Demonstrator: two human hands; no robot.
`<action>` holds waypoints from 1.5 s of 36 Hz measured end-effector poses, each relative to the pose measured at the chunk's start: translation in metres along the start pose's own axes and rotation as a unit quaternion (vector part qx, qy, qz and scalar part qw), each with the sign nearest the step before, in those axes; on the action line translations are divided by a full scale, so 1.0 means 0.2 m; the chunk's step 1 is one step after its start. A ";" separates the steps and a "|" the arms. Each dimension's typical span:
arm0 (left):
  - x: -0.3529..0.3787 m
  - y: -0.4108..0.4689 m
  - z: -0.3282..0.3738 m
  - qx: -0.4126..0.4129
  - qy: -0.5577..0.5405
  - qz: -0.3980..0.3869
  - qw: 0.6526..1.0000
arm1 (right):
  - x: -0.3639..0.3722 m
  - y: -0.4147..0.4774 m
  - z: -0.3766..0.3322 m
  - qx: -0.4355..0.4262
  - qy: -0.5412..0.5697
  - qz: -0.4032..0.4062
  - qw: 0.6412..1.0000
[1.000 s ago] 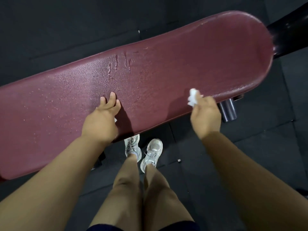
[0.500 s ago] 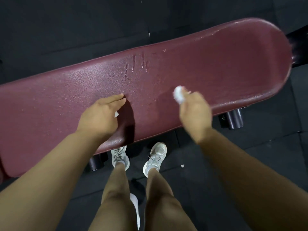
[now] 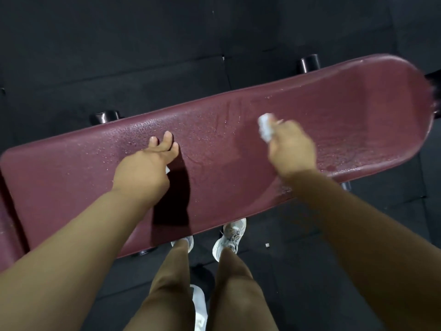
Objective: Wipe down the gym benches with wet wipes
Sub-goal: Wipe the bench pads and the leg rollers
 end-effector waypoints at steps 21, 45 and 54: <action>-0.10 0.07 -0.18 0.026 -0.056 0.053 0.997 | -0.05 0.31 -0.04 0.295 0.083 0.079 0.949; -0.10 0.05 -0.26 0.063 -0.109 0.036 0.991 | 0.11 0.07 -0.74 -0.124 0.036 -0.034 0.991; -0.07 -0.05 -0.36 0.077 -0.083 0.095 0.989 | -0.05 0.18 -0.39 0.059 0.035 0.049 0.996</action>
Point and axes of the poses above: each hand's wrist, its own y-axis towards the middle knuckle, its own x-axis out of the palm, z = x × y, the point moved 1 cm from there along y, towards the middle knuckle, and after that the axes turned 5 degrees about -y, right-handed, at the moved point
